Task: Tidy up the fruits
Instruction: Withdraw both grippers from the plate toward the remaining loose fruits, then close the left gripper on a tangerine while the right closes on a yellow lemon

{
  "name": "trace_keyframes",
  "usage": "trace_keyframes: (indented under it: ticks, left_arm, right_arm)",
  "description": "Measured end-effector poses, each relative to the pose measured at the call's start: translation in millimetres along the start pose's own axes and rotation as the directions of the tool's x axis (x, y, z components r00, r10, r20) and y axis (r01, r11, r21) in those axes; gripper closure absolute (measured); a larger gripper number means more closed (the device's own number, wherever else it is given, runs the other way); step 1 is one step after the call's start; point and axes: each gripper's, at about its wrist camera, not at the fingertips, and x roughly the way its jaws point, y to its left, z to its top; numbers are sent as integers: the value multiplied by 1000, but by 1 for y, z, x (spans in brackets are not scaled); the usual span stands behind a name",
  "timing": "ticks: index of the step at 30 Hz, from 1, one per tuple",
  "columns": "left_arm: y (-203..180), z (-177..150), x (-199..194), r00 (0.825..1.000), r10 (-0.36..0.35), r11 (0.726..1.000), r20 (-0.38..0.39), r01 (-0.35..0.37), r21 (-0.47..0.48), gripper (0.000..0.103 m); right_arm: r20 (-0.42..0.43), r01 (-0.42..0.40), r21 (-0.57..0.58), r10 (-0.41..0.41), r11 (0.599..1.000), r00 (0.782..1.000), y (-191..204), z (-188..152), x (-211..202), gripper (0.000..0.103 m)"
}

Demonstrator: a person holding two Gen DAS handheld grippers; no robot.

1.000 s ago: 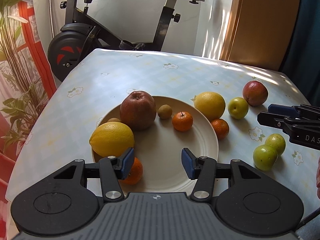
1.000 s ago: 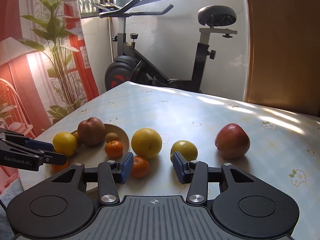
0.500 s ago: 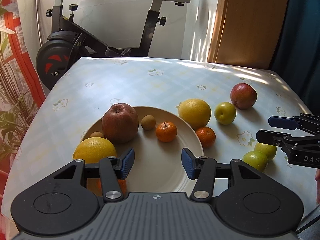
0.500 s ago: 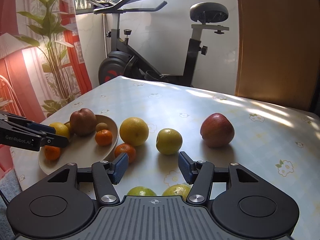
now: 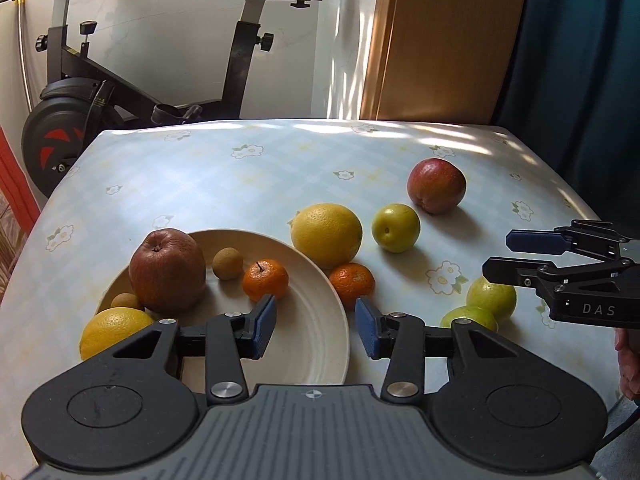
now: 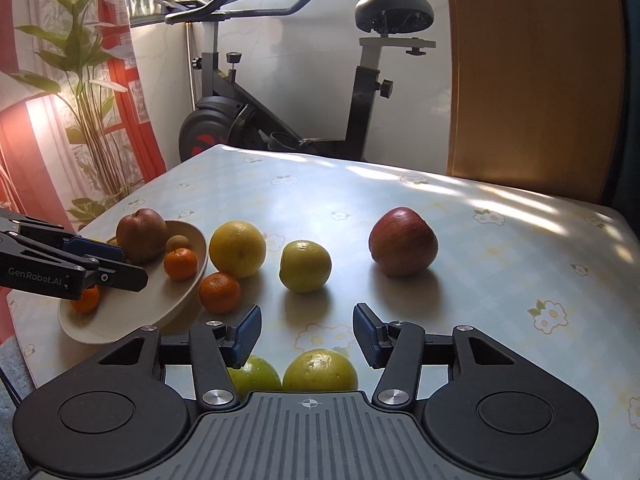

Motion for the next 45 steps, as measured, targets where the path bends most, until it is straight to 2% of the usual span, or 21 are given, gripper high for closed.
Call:
trace_keyframes:
  ticks: [4,6,12,23,31,37,41,45]
  left_arm:
    - [-8,6,17,998,-63,997,-5,63,38,66]
    - [-11,10,26,997,-81,995,-18,82,51,67]
    - [-19,20,48,995,-81,988,-50,87,128,67]
    - [-27,28,68,996,-36,977,-84,53,207,67]
    - [-46,29,75,994,13,947,-109,22,319,67]
    - [-52,29,77,993,52,944,-110,-13,330,67]
    - [-49,27,69,992,-8,955,-125,44,293,68]
    - [-54,23,66,991,-35,958,-127,69,279,68]
  right_arm:
    - [-4,15,15,-15,1000,1000,-12,6,0,58]
    - [-7,14,21,-14,1000,1000,-17,8,0,61]
    - [-7,2,38,-2,999,1000,-27,14,3,62]
    - [6,-17,68,16,998,1000,-34,11,4,62]
    - [20,-14,90,12,996,1000,-39,9,-1,62]
    - [18,-8,96,7,995,1000,-41,8,-1,62]
    - [21,-3,99,1,995,1000,-43,8,-2,62]
    - [24,3,104,-5,995,1000,-45,8,-2,62]
